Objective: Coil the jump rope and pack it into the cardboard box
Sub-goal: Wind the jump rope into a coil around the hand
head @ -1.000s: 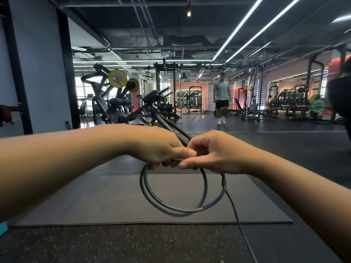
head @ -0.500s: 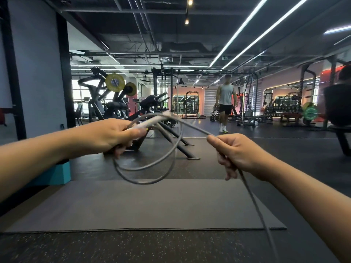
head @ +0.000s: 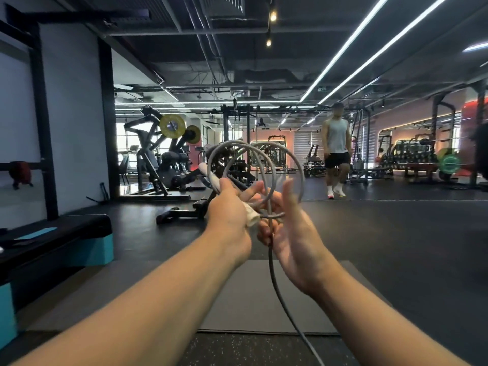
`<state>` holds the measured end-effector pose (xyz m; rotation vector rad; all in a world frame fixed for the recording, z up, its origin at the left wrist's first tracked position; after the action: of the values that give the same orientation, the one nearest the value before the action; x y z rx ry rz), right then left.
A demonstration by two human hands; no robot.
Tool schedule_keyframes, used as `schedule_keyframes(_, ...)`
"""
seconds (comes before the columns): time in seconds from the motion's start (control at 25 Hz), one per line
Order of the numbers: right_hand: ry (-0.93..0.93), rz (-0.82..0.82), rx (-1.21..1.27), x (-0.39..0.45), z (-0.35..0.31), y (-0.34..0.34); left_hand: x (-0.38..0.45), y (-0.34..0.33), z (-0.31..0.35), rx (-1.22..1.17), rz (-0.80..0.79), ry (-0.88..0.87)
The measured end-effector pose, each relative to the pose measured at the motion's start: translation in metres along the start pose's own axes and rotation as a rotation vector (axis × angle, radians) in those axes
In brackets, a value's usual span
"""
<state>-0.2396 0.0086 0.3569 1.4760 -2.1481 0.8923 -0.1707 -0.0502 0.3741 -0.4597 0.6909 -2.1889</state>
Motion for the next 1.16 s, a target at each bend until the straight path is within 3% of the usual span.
schedule_keyframes(0.28,0.153,0.267,-0.157,-0.007,0.001,-0.003,-0.008,-0.003,-0.024,-0.133,0.023,0.118)
schedule_keyframes(0.4,0.203,0.34,-0.257,-0.004,-0.008,0.008,-0.01,0.004,-0.031,-0.035,0.003,0.186)
schedule_keyframes(0.48,0.167,0.326,-0.306,0.0,-0.013,0.014,-0.006,0.022,-0.021,0.058,0.118,0.114)
schedule_keyframes(0.6,0.027,0.32,-0.347,0.008,-0.016,0.017,0.002,0.055,0.015,0.032,0.257,-0.129)
schedule_keyframes(0.72,-0.092,0.369,-0.334,0.013,-0.022,0.029,0.004,0.05,0.023,0.212,0.121,-0.189)
schedule_keyframes(0.88,-0.131,0.333,-0.323,0.012,-0.023,0.022,0.011,0.043,0.003,-0.126,-0.003,-0.055)
schedule_keyframes(1.0,-0.182,0.359,-0.28,0.009,-0.014,0.017,0.015,0.049,0.0,-0.283,0.142,-0.05)
schedule_keyframes(1.16,-0.17,0.318,-0.004,0.004,-0.004,0.01,-0.002,0.05,-0.007,-0.342,0.407,-0.057)
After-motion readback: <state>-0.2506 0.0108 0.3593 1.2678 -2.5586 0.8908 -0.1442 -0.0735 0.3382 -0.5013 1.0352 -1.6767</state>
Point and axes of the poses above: each hand's wrist, its own x-axis towards the middle knuckle, its own y-axis out of the back of the hand, z = x × y, the point moved 8 cm from there along x, towards the middle knuckle, and after that the axes turned 5 degrees about y, right-handed, at the moved point
